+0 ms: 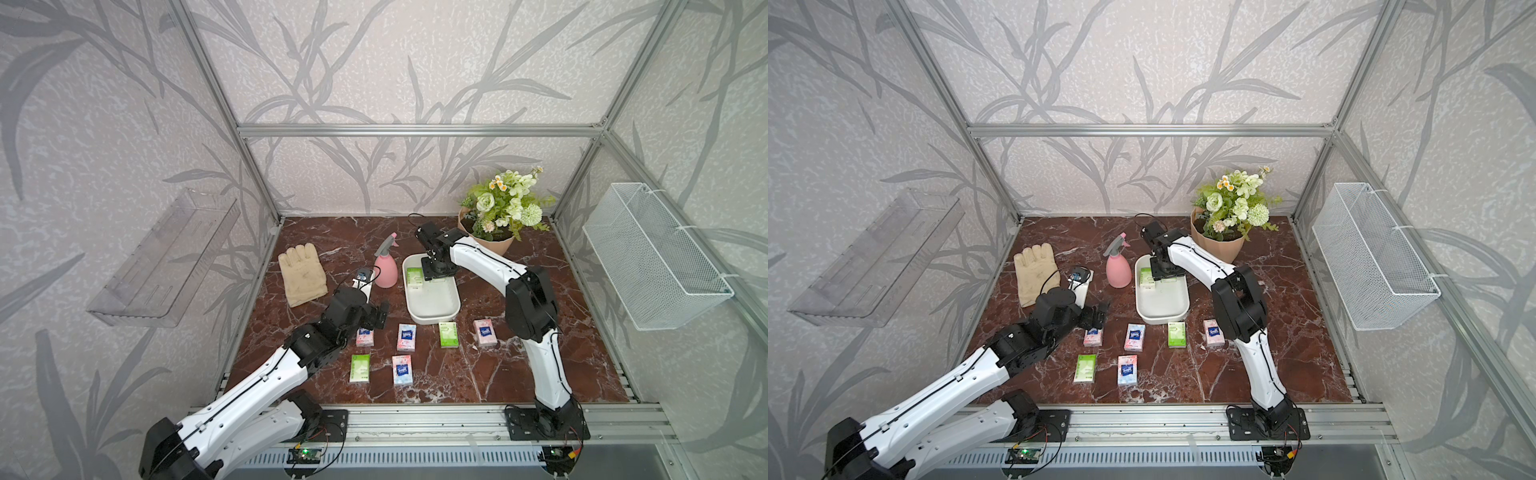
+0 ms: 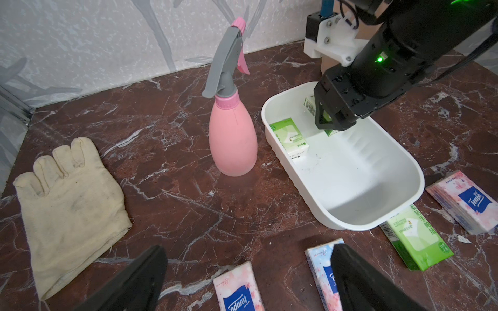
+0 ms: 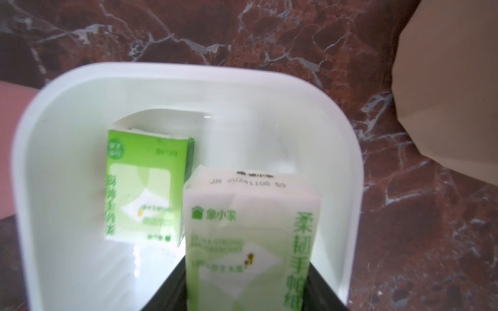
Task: Take the pocket tissues out of the storage box
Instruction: Pick up the pocket tissues from the storage box, then place the pocket tissues at the center of the board.
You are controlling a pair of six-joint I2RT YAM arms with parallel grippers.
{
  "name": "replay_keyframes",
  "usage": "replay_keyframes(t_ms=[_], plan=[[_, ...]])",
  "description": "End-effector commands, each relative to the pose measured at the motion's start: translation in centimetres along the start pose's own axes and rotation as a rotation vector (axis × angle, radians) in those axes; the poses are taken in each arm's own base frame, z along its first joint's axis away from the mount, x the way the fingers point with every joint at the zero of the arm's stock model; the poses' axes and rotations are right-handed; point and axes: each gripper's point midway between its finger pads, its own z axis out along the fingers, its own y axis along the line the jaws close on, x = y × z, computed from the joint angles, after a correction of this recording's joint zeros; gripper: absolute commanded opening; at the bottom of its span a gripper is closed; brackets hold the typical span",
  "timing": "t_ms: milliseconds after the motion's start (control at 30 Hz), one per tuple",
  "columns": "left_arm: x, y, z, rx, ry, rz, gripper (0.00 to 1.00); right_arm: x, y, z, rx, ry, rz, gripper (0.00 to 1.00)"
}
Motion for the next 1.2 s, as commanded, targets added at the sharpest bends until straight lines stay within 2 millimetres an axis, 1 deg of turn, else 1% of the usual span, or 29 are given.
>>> replay_keyframes(t_ms=[0, 100, 233, 333, 400, 533, 667, 700, 733, 800, 900, 967, 1067, 1167], plan=[[-0.3, 0.0, -0.3, 0.014, -0.025, 0.012, 1.0, 0.0, -0.2, -3.5, 0.002, -0.07, 0.038, 0.55], [-0.2, -0.2, -0.4, 0.029, -0.029, 0.013, 1.0, 1.2, -0.3, -5.7, 0.001, -0.097, 0.052, 0.55], [0.0, -0.6, -0.5, 0.057, -0.035, 0.012, 1.0, 3.7, -0.8, -8.6, 0.004, -0.121, 0.072, 0.55], [0.3, -1.1, -0.4, 0.084, -0.036, 0.016, 1.0, 6.4, -1.1, -10.3, -0.003, -0.123, 0.085, 0.55], [0.5, -1.5, -0.3, 0.108, -0.038, 0.019, 1.0, 8.6, -1.5, -11.6, -0.018, -0.121, 0.103, 0.56], [0.8, -1.9, -0.1, 0.132, -0.047, 0.027, 1.0, 13.1, -2.1, -12.4, -0.034, -0.089, 0.147, 0.55], [1.3, -2.0, 0.1, 0.132, -0.046, 0.048, 1.0, 17.5, -2.6, -12.3, -0.042, -0.037, 0.168, 0.55], [1.3, -1.9, 0.1, 0.129, -0.048, 0.054, 1.0, 18.3, -2.8, -11.9, -0.044, -0.021, 0.18, 0.55], [1.4, -1.9, 0.2, 0.129, -0.047, 0.06, 1.0, 19.6, -2.2, -11.8, -0.056, -0.004, 0.16, 0.55], [1.6, -1.9, 0.3, 0.128, -0.043, 0.07, 1.0, 21.3, -1.8, -11.1, -0.075, 0.027, 0.163, 0.55], [1.9, -2.0, 0.4, 0.133, -0.039, 0.076, 1.0, 23.5, -1.3, -9.9, -0.09, 0.076, 0.174, 0.55], [2.1, -2.1, 0.5, 0.135, -0.037, 0.075, 1.0, 24.6, -0.8, -9.0, -0.092, 0.104, 0.174, 0.55], [2.5, -2.1, 0.7, 0.138, -0.033, 0.069, 1.0, 25.9, -0.1, -7.7, -0.099, 0.149, 0.167, 0.55], [2.8, -2.1, 0.8, 0.138, -0.029, 0.069, 1.0, 26.9, 0.4, -6.6, -0.094, 0.185, 0.166, 0.55]])
